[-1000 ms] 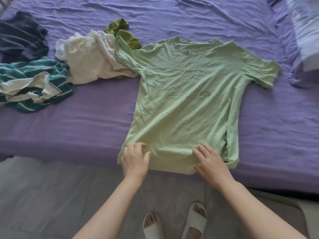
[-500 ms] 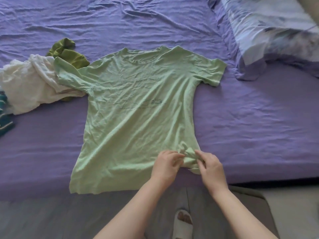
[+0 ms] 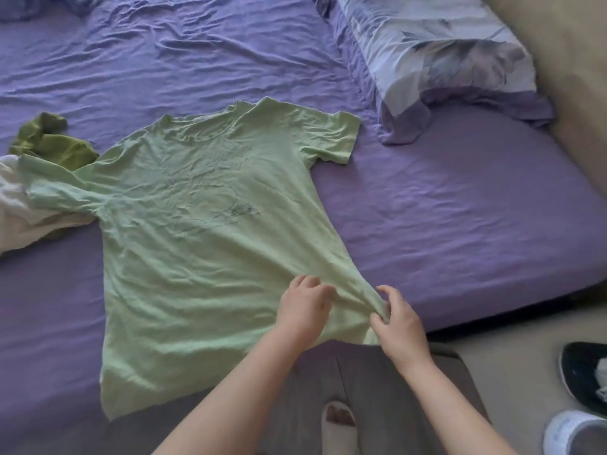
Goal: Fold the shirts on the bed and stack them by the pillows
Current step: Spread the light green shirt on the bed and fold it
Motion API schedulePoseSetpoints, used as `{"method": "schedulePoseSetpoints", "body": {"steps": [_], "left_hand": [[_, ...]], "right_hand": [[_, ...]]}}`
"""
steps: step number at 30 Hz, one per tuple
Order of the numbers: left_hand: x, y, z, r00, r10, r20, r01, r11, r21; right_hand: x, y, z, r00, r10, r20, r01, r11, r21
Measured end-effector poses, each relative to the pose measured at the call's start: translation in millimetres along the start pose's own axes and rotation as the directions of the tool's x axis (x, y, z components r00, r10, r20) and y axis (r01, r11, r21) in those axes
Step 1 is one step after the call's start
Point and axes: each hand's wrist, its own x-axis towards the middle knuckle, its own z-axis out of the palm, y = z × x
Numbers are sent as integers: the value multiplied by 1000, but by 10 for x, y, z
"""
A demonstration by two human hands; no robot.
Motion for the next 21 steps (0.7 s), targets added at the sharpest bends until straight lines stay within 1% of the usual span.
{"method": "schedulePoseSetpoints", "body": {"steps": [2, 3, 5, 7, 9, 10, 12, 14, 15, 16, 17, 18, 19, 20, 21], "left_hand": [[-54, -71, 53, 995, -64, 80, 56, 994, 97], [-90, -110, 83, 991, -97, 98, 83, 988, 133], [-168, -197, 129, 982, -166, 88, 148, 972, 184], [-269, -315, 148, 964, -259, 54, 243, 947, 210], [-395, -487, 149, 935, -353, 30, 338, 915, 220], [-464, -575, 143, 926, -377, 32, 360, 904, 232], [-590, -713, 128, 930, -362, 57, 334, 902, 273], [-681, -794, 112, 941, -328, 81, 293, 913, 284], [-724, -818, 108, 944, -317, 87, 283, 919, 275], [-770, -841, 109, 948, -307, 87, 276, 925, 262], [-823, -869, 114, 953, -293, 79, 267, 932, 247], [-878, -903, 123, 959, -276, 64, 255, 939, 232], [-936, -947, 134, 966, -255, 44, 240, 946, 216], [-994, -998, 146, 973, -230, 23, 221, 955, 200], [-1048, -1049, 158, 980, -199, 6, 194, 963, 188]], "right_hand": [[-27, 45, 2, 999, -43, 7, 43, 999, 13], [-37, 53, 5, 999, -47, 15, 47, 999, 24], [-64, 61, 11, 999, -39, 34, 36, 997, 70], [-121, 74, 17, 996, -19, 82, 10, 993, 113], [-180, 88, 20, 994, -5, 108, -8, 993, 115], [-196, 78, 27, 995, -11, 98, 0, 994, 110], [-206, 14, 67, 995, -55, 78, 46, 993, 110], [-217, -79, 129, 995, -93, 27, 90, 991, 99], [-232, -114, 160, 994, -106, -25, 107, 993, 46], [-257, -143, 194, 986, -142, -87, 137, 989, -56], [-284, -156, 239, 966, -227, -126, 201, 960, -193], [-315, -160, 296, 931, -344, -119, 291, 900, -324], [-349, -171, 360, 888, -456, -65, 393, 823, -410], [-381, -193, 433, 838, -546, 19, 496, 746, -445], [-410, -222, 517, 785, -609, 112, 589, 678, -440]]}}
